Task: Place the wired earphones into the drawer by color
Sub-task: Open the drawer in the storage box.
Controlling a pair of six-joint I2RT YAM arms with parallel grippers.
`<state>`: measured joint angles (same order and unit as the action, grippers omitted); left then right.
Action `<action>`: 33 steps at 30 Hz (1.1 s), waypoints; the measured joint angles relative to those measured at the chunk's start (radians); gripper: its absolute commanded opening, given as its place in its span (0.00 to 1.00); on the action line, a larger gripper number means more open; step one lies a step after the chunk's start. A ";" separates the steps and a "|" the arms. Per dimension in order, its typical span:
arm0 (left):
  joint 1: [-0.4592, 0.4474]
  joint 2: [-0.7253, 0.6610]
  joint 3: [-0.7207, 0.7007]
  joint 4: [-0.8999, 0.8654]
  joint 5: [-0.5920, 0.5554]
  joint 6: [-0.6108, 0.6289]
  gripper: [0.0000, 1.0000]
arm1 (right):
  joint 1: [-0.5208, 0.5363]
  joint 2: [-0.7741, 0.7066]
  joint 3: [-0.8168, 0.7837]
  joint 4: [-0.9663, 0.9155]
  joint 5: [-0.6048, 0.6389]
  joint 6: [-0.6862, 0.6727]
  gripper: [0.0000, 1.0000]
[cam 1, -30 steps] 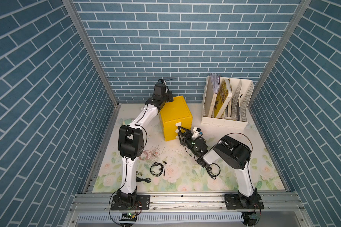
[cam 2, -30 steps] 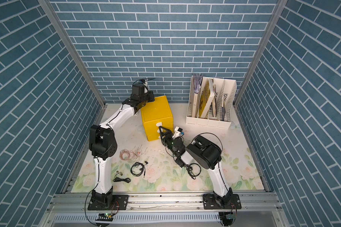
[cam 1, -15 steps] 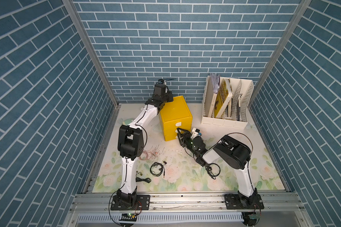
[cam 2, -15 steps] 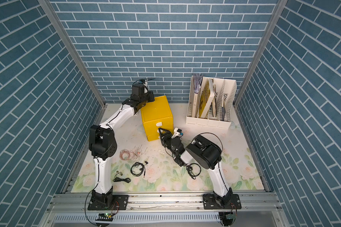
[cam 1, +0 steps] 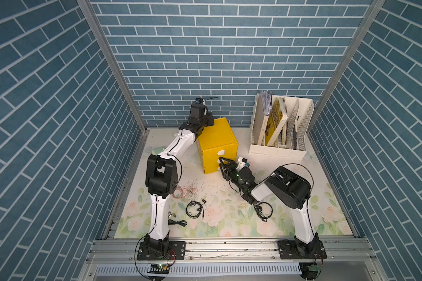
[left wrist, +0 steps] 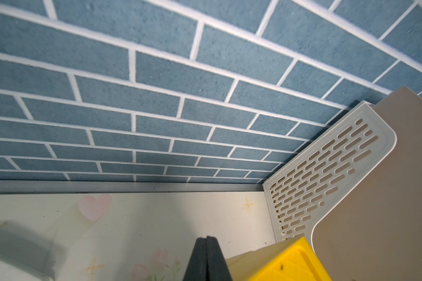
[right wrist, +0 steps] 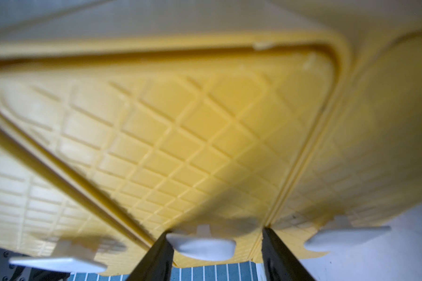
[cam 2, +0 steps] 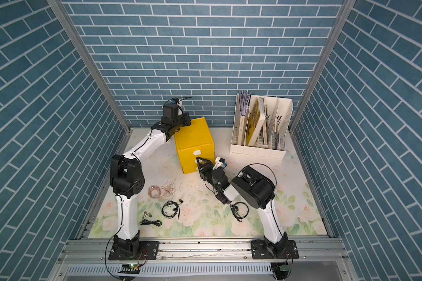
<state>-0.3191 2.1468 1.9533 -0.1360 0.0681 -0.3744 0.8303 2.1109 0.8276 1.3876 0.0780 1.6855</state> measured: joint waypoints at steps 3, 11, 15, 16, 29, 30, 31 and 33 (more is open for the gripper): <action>0.000 0.000 -0.001 0.003 0.000 0.000 0.09 | -0.006 0.000 0.009 -0.002 -0.006 0.008 0.44; 0.000 0.000 -0.003 0.008 -0.002 0.000 0.09 | -0.014 0.000 0.016 0.000 -0.022 0.018 0.24; 0.000 -0.001 -0.006 0.011 -0.002 0.000 0.09 | -0.015 0.000 0.016 0.001 -0.025 0.018 0.19; 0.000 -0.001 -0.007 0.012 -0.002 0.000 0.09 | -0.015 0.000 0.016 0.001 -0.026 0.018 0.18; 0.000 -0.004 -0.013 0.017 -0.003 -0.003 0.08 | -0.005 -0.090 -0.121 0.019 -0.040 0.018 0.17; 0.000 -0.004 -0.013 0.016 -0.003 -0.003 0.08 | 0.000 -0.103 -0.146 0.027 -0.038 0.018 0.17; 0.000 -0.004 -0.013 0.017 -0.003 -0.004 0.08 | 0.006 -0.115 -0.168 0.037 -0.036 0.018 0.17; 0.000 -0.004 -0.013 0.017 -0.003 -0.004 0.08 | 0.021 -0.137 -0.213 0.058 -0.029 0.020 0.17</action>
<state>-0.3191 2.1429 1.9404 -0.1192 0.0647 -0.3782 0.8509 1.9739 0.6144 1.4452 0.0490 1.7054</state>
